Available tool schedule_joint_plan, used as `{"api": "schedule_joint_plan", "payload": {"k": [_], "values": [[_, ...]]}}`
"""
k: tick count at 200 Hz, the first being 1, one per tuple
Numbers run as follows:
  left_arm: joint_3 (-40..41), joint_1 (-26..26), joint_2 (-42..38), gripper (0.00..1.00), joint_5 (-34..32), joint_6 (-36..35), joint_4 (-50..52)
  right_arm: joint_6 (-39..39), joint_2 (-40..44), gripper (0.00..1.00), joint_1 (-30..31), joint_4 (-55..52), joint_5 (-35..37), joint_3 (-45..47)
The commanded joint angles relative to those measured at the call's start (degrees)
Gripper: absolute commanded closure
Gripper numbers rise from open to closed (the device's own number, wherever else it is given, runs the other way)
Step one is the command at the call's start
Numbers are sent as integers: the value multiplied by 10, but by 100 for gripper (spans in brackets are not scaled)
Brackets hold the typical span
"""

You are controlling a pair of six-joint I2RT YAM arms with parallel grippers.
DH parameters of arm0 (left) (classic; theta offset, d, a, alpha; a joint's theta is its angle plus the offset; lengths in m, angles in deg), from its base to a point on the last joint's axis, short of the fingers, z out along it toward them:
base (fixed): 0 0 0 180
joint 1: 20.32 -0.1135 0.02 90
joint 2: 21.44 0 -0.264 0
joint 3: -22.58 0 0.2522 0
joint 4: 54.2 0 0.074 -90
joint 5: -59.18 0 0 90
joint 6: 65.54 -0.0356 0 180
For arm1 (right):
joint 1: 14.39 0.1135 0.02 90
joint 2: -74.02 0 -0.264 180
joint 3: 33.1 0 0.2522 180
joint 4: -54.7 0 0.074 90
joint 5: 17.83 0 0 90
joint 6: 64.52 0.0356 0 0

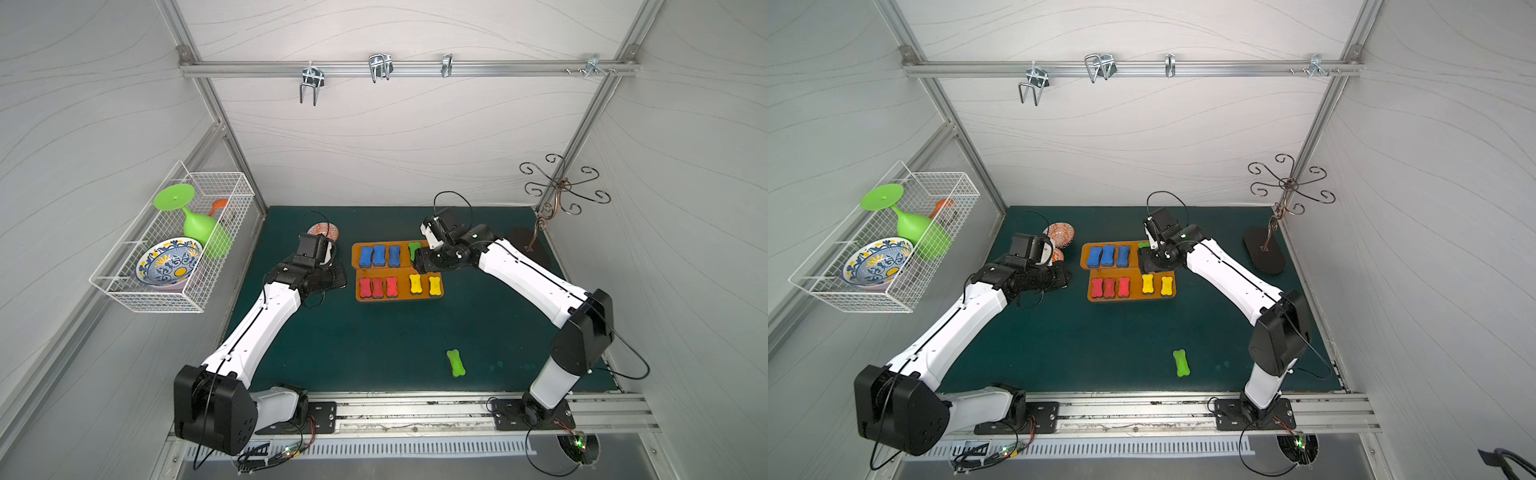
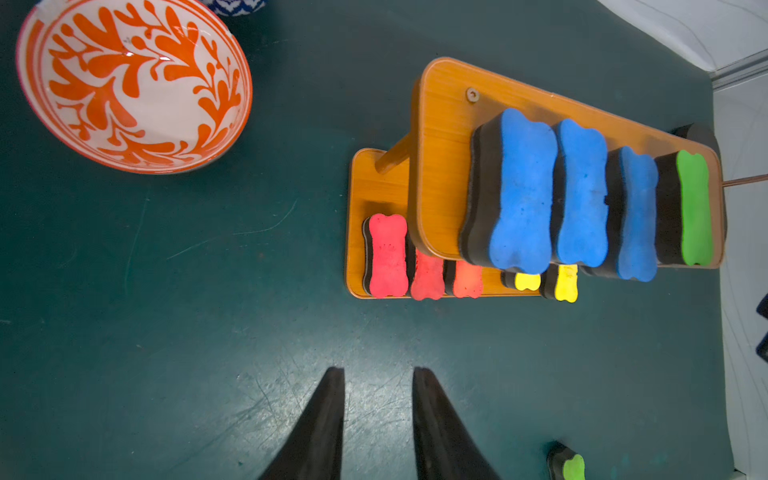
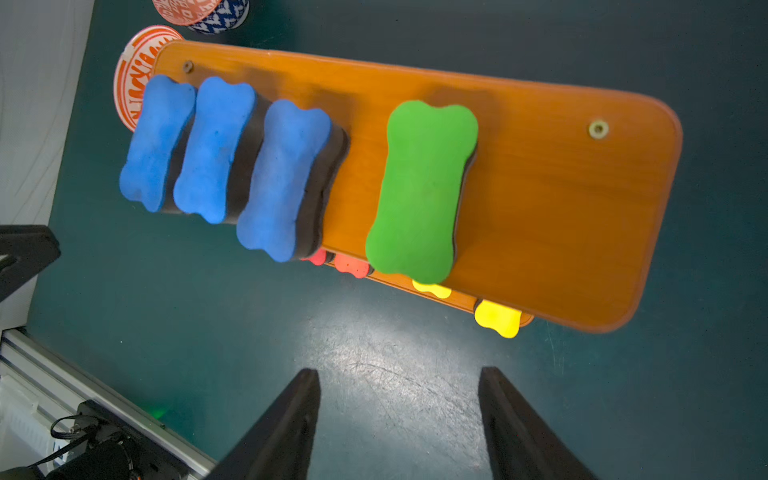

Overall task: Remove the whiteboard erasers from the shelf
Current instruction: Pick up the whiteboard eraser from the shelf.

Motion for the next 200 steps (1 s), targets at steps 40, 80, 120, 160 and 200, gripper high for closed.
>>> {"api": "schedule_joint_plan", "payload": {"k": [40,80,120,160,200], "values": [[-21,1,-8,68,-38,-11,8,-35,-79,31,-7,-53,26,-106],[-18,1,-8,68,-36,-10,6,-40,-110,30,-7,-59,52,-134],[-14,1,-11,67,-34,-10,4,-43,-134,32,-7,-60,63,-147],[-9,1,-11,67,-31,-8,2,-46,-160,36,-7,-60,81,-167],[-7,1,-9,67,-29,-8,0,-49,-181,42,-7,-61,90,-182]]}}
